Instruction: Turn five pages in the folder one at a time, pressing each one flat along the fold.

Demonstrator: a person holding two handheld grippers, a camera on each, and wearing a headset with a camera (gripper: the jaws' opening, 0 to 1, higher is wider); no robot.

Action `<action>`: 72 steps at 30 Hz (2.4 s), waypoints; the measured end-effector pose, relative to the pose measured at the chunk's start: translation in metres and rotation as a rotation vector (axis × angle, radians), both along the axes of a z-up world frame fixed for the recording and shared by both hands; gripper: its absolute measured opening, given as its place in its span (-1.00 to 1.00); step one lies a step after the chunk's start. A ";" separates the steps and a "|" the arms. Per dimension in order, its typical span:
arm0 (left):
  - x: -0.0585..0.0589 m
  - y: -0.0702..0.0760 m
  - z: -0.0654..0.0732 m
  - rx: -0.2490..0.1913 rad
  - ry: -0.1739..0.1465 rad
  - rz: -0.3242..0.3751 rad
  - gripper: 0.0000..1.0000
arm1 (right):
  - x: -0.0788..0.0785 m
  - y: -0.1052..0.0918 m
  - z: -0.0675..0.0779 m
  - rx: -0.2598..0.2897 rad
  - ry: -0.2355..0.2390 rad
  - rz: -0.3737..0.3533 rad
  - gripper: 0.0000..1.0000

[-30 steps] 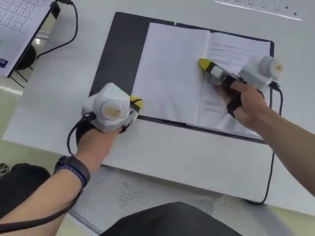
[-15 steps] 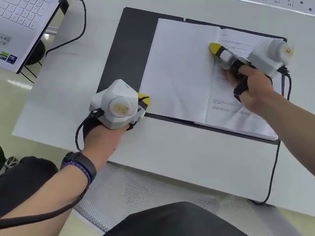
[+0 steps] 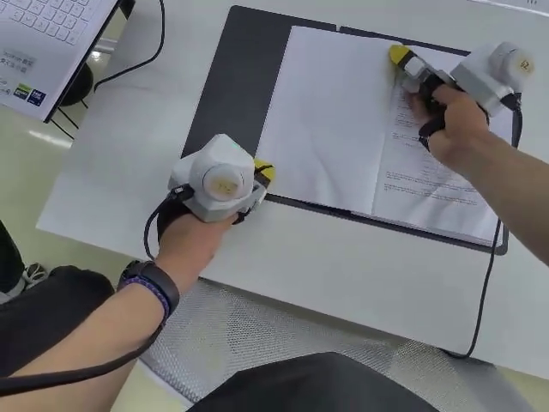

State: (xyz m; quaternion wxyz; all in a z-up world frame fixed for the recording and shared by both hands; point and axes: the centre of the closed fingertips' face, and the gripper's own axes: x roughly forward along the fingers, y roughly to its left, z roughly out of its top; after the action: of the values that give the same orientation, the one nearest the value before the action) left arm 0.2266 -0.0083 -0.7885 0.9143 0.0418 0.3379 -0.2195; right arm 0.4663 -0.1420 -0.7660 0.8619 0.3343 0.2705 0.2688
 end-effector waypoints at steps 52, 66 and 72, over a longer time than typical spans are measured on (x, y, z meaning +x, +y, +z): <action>-0.001 -0.002 0.000 0.029 0.016 -0.055 -1.00 | -0.130 0.005 0.007 -0.024 0.007 0.236 -1.00; -0.002 -0.003 0.001 0.026 0.018 -0.051 -1.00 | -0.180 0.005 0.007 -0.030 0.032 0.305 -1.00; -0.002 -0.003 0.001 0.021 0.019 -0.046 -1.00 | -0.200 0.006 0.007 -0.034 0.041 0.319 -1.00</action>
State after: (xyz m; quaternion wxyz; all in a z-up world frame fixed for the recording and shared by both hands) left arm 0.2247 -0.0110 -0.7871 0.9052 0.0570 0.3478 -0.2373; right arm 0.2667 -0.1364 -0.7593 0.8080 0.2781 0.3423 0.3907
